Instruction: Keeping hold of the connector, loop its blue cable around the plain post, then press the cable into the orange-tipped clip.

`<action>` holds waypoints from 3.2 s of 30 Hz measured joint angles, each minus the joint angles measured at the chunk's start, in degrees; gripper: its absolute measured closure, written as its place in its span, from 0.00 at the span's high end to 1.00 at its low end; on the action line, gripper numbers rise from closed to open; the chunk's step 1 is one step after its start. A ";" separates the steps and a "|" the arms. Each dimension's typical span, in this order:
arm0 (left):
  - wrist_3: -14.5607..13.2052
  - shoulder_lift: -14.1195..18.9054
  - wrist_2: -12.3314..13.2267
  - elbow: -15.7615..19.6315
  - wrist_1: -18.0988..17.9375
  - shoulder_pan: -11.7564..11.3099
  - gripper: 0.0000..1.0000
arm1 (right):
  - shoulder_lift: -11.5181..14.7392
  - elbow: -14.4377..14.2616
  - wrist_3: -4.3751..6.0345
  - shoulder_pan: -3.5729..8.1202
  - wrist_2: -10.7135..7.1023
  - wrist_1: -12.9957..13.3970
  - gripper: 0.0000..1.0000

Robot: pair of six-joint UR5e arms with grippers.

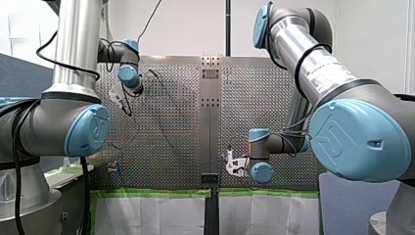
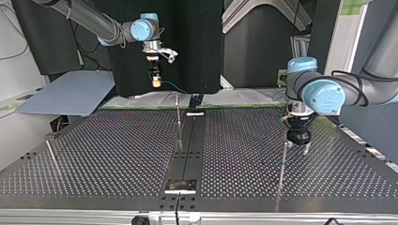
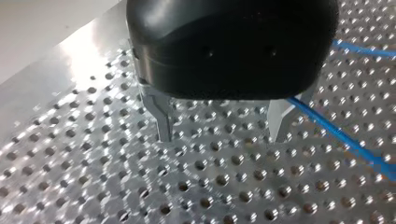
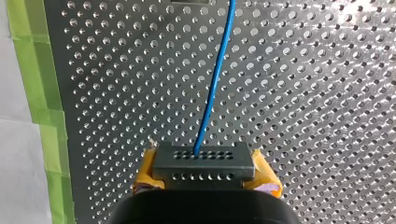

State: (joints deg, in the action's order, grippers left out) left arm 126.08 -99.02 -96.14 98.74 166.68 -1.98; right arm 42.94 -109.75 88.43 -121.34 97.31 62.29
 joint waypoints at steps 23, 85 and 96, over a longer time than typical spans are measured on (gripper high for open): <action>0.33 3.51 -0.82 2.72 -1.49 -0.36 1.00 | 0.00 0.01 0.00 0.00 0.00 0.06 0.00; -17.95 19.09 0.25 -4.32 16.17 5.22 1.00 | 0.00 0.23 0.09 0.15 -0.62 0.73 0.00; -24.09 15.93 -5.73 -7.34 22.34 7.56 1.00 | 0.00 0.25 0.03 0.12 -0.63 0.39 0.00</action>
State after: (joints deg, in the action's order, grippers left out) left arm 102.00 -83.10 -101.87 91.40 189.01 5.58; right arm 42.94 -109.51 88.47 -121.22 96.69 62.68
